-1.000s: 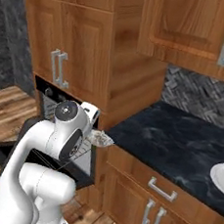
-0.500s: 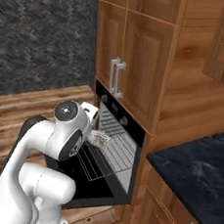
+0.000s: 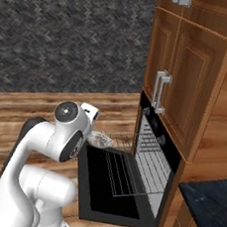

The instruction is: Place the fish on the rack of the oven, and slide the rack back inside. Close the oven door.

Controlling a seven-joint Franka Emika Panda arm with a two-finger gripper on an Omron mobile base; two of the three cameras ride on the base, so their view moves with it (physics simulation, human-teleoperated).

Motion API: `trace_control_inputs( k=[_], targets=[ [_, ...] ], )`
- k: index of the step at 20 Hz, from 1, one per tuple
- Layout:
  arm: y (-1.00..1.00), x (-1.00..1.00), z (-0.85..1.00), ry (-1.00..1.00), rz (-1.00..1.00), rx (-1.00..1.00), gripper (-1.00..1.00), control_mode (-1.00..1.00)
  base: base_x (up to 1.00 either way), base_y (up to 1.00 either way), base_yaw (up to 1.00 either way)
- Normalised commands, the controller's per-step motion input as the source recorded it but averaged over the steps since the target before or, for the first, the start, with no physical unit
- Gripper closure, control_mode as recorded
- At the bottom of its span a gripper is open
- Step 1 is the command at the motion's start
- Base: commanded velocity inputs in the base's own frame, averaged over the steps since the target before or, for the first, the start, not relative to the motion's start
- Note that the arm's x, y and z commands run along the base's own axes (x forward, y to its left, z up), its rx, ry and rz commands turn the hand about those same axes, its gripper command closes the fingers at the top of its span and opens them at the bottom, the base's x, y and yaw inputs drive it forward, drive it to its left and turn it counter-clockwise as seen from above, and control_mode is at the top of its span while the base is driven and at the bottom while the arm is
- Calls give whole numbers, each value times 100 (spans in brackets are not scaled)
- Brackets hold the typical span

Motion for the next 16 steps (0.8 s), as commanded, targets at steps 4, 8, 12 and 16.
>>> trace_control_inputs(
  k=[4, 8, 12, 16],
  targets=[
    [-5, 0, -1, -1, 4, 0, 100, -100, 0, -14, 18],
    [-5, 0, -7, -5, 12, 0, 100, -100, 0, 0, 0],
    [0, 0, -4, -6, 7, 0, 100, -100, 0, 0, 0],
    [0, 0, -6, -3, 6, 0, 100, -100, 0, 0, 0]
  ],
)
